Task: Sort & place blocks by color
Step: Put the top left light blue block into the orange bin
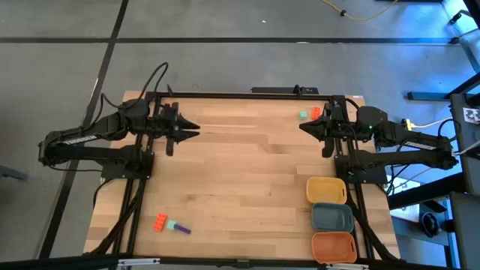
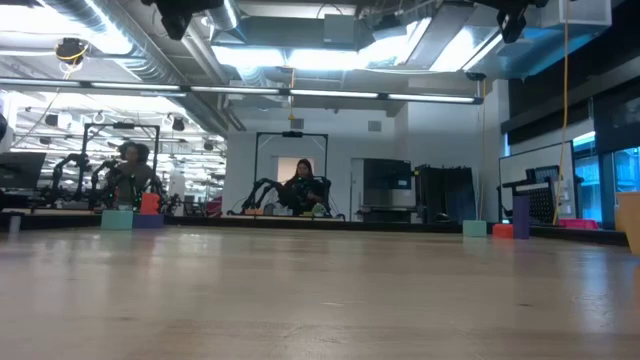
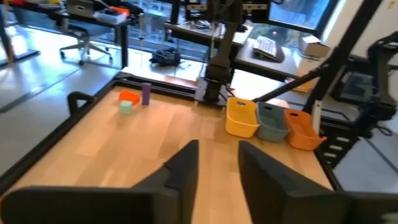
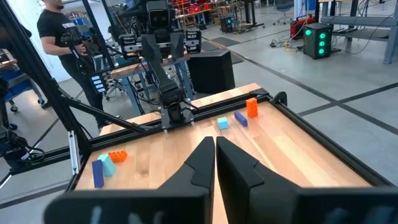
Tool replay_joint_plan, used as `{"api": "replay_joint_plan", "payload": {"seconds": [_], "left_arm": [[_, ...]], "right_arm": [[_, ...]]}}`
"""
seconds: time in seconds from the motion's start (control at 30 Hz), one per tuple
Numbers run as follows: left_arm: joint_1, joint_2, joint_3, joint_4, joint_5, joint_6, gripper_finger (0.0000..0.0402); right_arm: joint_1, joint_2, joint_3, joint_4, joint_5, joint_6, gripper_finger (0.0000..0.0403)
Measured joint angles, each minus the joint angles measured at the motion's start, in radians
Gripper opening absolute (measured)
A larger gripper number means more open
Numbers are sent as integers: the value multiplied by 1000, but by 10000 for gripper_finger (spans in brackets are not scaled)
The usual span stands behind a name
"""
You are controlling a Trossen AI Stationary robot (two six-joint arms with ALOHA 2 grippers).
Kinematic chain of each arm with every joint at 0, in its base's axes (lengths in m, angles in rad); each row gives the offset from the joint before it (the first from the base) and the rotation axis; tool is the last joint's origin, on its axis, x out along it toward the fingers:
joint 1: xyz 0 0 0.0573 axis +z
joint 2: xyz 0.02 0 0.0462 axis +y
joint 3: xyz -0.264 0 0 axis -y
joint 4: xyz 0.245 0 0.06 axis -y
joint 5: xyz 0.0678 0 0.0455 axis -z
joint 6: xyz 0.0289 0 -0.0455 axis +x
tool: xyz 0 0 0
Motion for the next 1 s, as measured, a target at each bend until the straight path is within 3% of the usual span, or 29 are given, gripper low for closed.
{"api": "replay_joint_plan", "payload": {"seconds": [0.33, 0.53, 0.63, 0.73, 0.87, 1.0], "left_arm": [[0, 0, 0, 0, -70, -5, 215], [0, 0, 0, 0, -75, -22, 227], [2, 21, 42, -57, -141, -59, 226], [26, 96, 152, -215, -247, -92, 225], [127, 247, 332, -555, -375, -216, 225], [243, 369, 405, -837, -421, -267, 225]], "right_arm": [[0, 0, 0, 0, 0, 0, 20], [0, 0, 0, 0, 0, 0, 20], [0, 0, 0, 0, 0, 0, 20], [0, 0, 0, 0, 1, 0, 20], [0, 0, -1, 0, 1, 0, 20], [0, 0, -1, -1, 1, 0, 20]]}}
